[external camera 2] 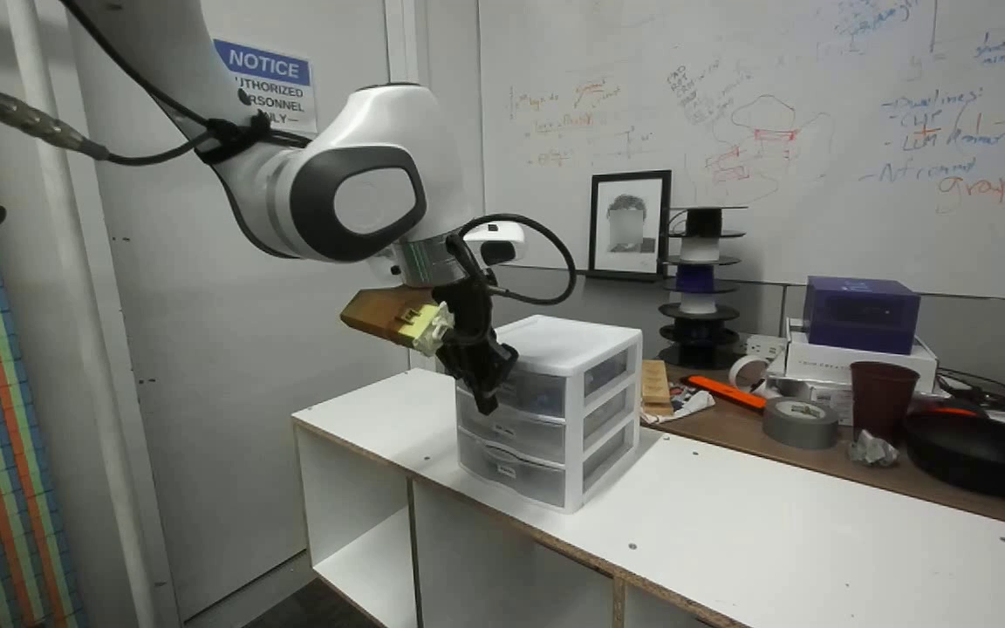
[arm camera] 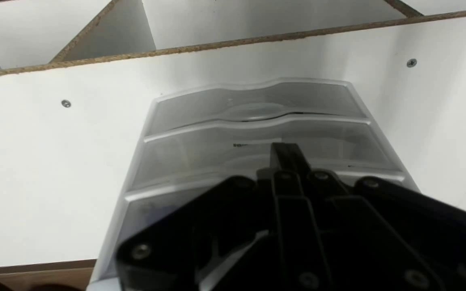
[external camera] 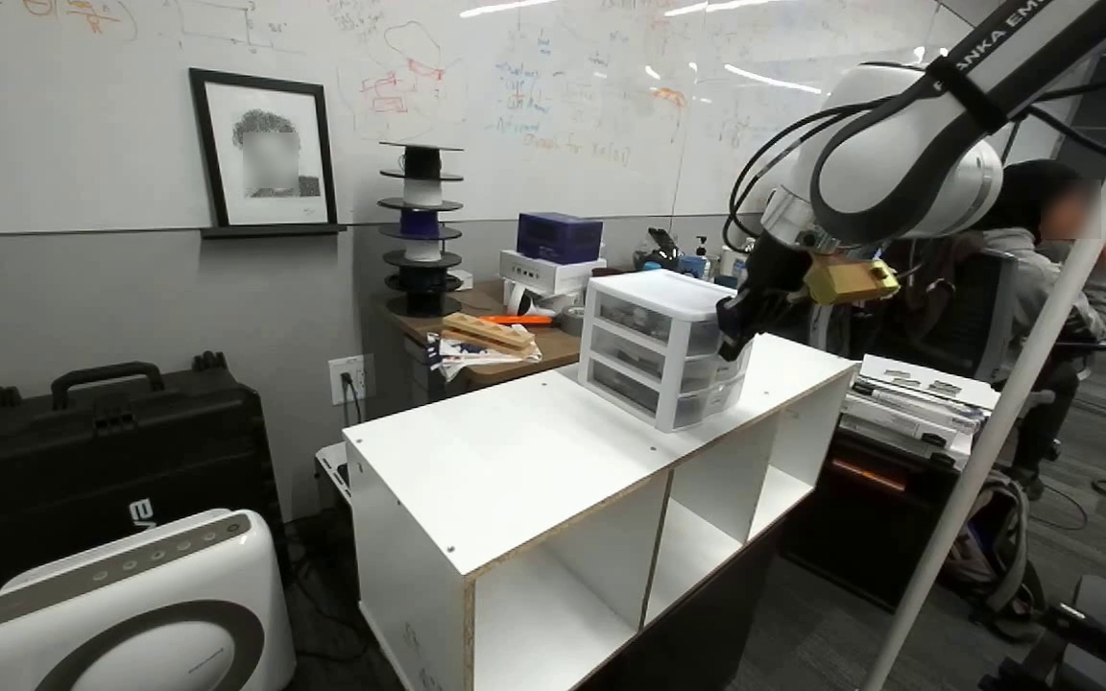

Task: Put the objects in the top drawer of the cabinet and close it

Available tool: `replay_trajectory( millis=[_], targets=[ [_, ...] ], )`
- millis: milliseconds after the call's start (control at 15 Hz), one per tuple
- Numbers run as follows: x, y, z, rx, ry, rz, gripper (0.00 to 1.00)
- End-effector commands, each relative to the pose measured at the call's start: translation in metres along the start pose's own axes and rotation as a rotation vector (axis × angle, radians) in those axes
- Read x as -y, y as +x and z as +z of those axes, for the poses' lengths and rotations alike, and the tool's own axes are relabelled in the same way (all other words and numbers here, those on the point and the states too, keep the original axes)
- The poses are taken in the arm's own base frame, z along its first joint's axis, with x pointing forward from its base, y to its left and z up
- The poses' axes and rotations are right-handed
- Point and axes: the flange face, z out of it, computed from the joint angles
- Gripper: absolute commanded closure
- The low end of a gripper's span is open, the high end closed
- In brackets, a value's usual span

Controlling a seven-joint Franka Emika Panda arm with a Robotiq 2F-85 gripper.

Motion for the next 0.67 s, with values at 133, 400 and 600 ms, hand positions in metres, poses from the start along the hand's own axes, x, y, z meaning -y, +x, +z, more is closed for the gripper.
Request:
replay_trajectory(
  millis=[133, 400, 600],
  targets=[
    [-0.002, 0.015, -0.024, -0.046, -0.014, 0.001, 0.65],
    [0.002, 0.003, -0.040, -0.042, -0.051, 0.019, 0.34],
    [0.017, -0.013, -0.054, -0.046, -0.069, 0.015, 0.12]
  ],
)
